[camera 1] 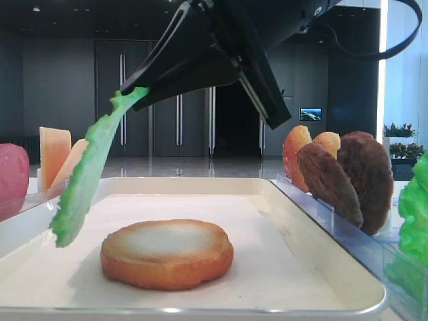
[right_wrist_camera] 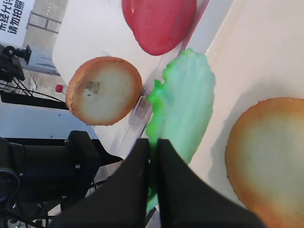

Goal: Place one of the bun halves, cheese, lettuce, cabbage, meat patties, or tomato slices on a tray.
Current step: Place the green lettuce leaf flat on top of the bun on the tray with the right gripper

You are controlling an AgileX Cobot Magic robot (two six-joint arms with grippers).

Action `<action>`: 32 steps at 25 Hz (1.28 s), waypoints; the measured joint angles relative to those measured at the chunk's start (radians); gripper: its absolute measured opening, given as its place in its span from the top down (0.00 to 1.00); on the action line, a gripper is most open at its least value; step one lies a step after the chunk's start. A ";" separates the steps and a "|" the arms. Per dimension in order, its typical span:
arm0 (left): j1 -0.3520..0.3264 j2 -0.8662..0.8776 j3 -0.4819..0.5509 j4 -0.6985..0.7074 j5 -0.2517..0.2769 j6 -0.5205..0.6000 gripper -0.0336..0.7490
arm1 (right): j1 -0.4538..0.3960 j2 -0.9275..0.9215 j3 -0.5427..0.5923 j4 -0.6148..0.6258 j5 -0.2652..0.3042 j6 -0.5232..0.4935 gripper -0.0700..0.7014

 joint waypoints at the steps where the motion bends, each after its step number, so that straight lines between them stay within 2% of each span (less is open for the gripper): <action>1: 0.000 0.000 0.000 0.000 0.000 0.000 0.07 | -0.005 0.000 0.000 -0.001 0.000 -0.002 0.86; 13: 0.000 0.000 0.000 0.000 0.000 0.000 0.07 | -0.021 0.004 0.000 -0.096 -0.001 0.010 0.86; 23: 0.000 0.000 0.000 0.000 0.000 0.000 0.07 | -0.039 0.005 0.000 -0.165 -0.025 0.021 0.86; 27: 0.000 0.000 0.000 0.000 0.000 0.000 0.07 | -0.055 0.005 -0.001 -0.232 -0.027 0.062 0.86; 30: 0.000 0.000 0.000 0.000 0.000 0.000 0.07 | -0.060 0.005 -0.001 -0.317 -0.040 0.132 0.85; 32: 0.000 0.000 0.000 0.000 0.000 0.000 0.07 | -0.060 0.004 -0.001 -0.371 -0.055 0.176 0.78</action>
